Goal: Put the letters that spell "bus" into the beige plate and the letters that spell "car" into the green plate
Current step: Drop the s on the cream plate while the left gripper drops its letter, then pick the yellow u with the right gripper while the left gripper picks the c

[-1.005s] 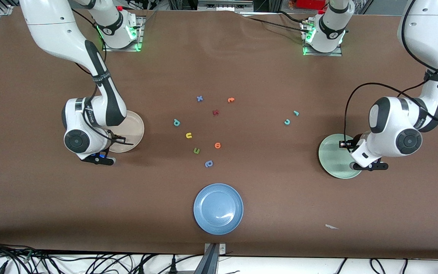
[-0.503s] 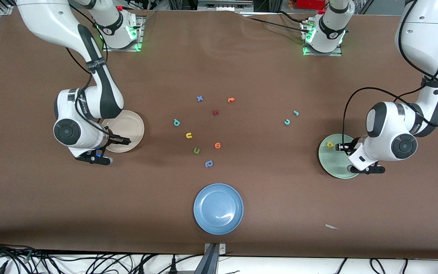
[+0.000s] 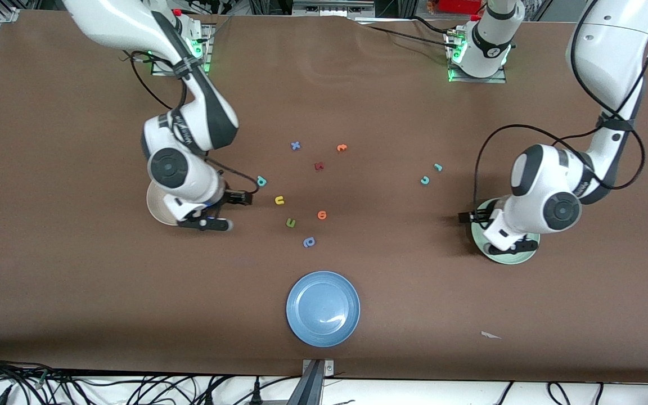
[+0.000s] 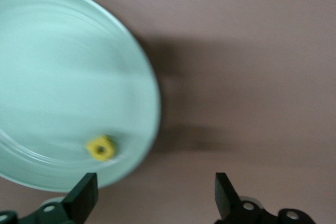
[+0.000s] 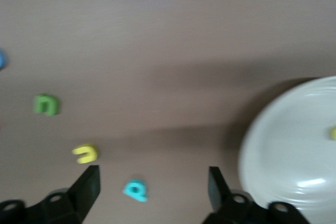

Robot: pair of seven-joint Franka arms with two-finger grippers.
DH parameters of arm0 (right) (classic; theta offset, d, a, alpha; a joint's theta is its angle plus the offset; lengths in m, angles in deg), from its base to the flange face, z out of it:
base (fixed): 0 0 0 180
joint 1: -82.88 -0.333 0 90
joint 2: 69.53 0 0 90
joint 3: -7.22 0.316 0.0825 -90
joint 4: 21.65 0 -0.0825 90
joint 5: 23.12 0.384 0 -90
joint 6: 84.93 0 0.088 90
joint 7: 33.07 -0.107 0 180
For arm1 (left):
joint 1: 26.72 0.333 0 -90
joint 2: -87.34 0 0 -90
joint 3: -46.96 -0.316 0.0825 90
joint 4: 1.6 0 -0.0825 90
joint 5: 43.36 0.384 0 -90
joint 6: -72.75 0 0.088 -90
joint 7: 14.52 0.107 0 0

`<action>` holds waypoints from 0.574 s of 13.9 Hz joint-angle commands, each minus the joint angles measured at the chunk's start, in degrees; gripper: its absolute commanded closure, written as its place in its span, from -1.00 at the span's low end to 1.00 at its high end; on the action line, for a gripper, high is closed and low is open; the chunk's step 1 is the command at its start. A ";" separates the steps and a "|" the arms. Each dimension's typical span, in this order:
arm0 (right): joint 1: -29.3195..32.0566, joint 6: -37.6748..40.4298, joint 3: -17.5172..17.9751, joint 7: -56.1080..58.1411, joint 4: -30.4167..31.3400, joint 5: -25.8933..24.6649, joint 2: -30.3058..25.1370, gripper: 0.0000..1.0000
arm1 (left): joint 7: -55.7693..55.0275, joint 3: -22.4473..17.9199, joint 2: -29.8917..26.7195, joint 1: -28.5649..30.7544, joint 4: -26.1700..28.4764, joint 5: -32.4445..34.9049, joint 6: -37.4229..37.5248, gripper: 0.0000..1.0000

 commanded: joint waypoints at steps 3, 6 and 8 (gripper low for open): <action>-6.03 -5.03 0.07 -1.52 -4.83 -0.21 5.98 -0.54 | -7.40 6.39 -5.62 0.27 9.55 -1.20 -4.50 -0.79; -7.08 -6.87 0.07 -1.52 -5.01 -2.57 8.35 -0.54 | -8.55 8.06 -10.54 0.45 20.97 -1.20 -15.39 -0.79; -7.87 -8.38 -0.11 -1.70 -4.93 -4.51 9.67 -0.54 | -10.56 9.20 -10.56 0.10 25.12 -1.20 -20.41 -0.78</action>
